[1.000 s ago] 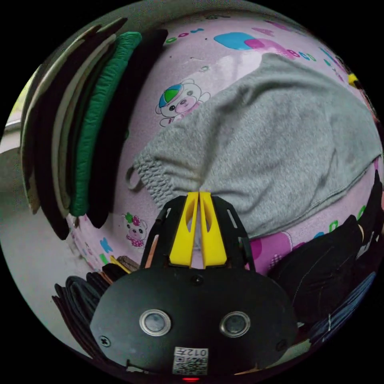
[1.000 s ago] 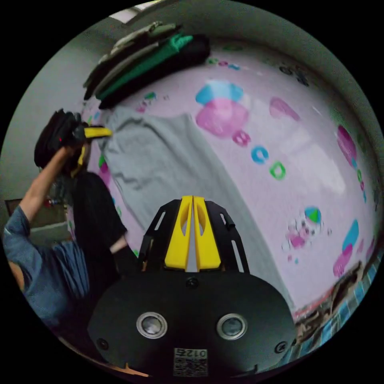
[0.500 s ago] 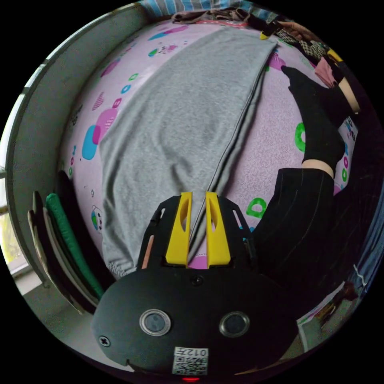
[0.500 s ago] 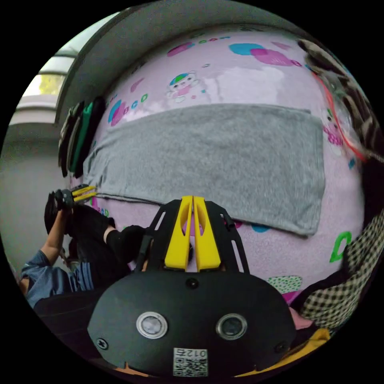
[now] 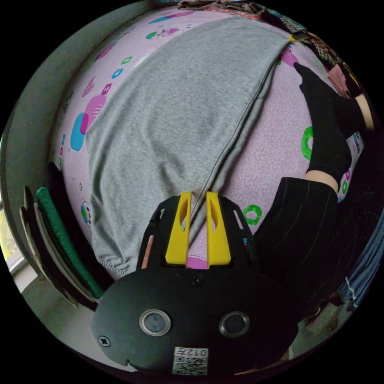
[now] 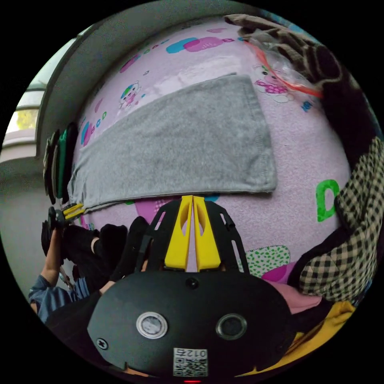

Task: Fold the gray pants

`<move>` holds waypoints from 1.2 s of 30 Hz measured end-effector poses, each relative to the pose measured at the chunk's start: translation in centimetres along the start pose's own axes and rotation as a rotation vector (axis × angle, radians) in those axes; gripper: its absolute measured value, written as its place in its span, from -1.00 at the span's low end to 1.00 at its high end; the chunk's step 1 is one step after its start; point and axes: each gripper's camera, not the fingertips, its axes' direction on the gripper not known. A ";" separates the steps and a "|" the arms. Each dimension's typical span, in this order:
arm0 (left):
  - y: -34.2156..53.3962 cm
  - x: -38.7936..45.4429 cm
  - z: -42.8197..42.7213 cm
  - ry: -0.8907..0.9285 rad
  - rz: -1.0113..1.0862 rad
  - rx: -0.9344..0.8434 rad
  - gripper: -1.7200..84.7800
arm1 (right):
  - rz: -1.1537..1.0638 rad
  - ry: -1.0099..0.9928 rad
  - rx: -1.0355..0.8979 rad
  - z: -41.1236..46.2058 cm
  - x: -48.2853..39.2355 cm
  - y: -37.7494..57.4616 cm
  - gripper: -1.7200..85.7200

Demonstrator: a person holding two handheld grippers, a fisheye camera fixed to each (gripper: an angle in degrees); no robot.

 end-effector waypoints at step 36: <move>-0.8 2.8 -2.5 -0.002 0.006 -0.047 -0.96 | 0.727 -0.278 0.321 -10.4 25.4 17.0 -0.94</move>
